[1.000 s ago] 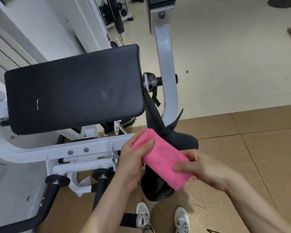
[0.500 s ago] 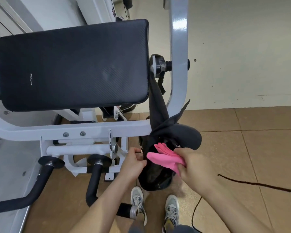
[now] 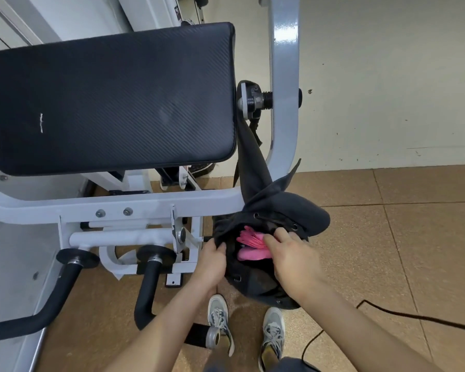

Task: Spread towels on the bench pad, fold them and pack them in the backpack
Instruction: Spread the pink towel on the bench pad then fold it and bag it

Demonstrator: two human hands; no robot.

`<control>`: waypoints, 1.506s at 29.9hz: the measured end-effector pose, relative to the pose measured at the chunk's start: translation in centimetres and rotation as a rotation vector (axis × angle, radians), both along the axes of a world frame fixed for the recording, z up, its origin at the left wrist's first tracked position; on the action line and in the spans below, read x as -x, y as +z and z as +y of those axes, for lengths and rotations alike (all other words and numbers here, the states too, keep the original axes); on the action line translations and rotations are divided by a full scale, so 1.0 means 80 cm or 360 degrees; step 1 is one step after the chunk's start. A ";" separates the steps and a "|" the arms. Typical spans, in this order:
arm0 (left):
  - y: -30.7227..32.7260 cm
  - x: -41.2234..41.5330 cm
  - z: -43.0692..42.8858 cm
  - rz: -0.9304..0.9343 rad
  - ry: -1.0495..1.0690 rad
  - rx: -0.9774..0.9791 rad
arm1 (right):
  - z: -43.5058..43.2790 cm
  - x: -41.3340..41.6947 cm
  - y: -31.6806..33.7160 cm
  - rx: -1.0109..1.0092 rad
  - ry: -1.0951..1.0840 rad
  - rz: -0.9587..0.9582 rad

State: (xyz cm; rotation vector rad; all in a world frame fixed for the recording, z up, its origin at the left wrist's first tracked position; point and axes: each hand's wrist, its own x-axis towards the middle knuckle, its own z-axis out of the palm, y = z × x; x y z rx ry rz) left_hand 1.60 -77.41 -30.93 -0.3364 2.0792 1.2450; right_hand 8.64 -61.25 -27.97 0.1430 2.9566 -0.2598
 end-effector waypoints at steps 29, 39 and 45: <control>0.187 -0.003 0.022 -0.0068 0.0749 -0.0496 | 0.015 -0.045 0.091 0.0563 0.0478 0.0014; 0.178 0.079 -0.009 0.0509 0.0350 -0.0247 | -0.035 0.004 0.126 0.1268 0.0362 -0.0178; 0.123 0.080 -0.047 0.0340 0.0393 -0.0216 | 0.005 0.066 0.081 0.0018 0.0019 -0.0111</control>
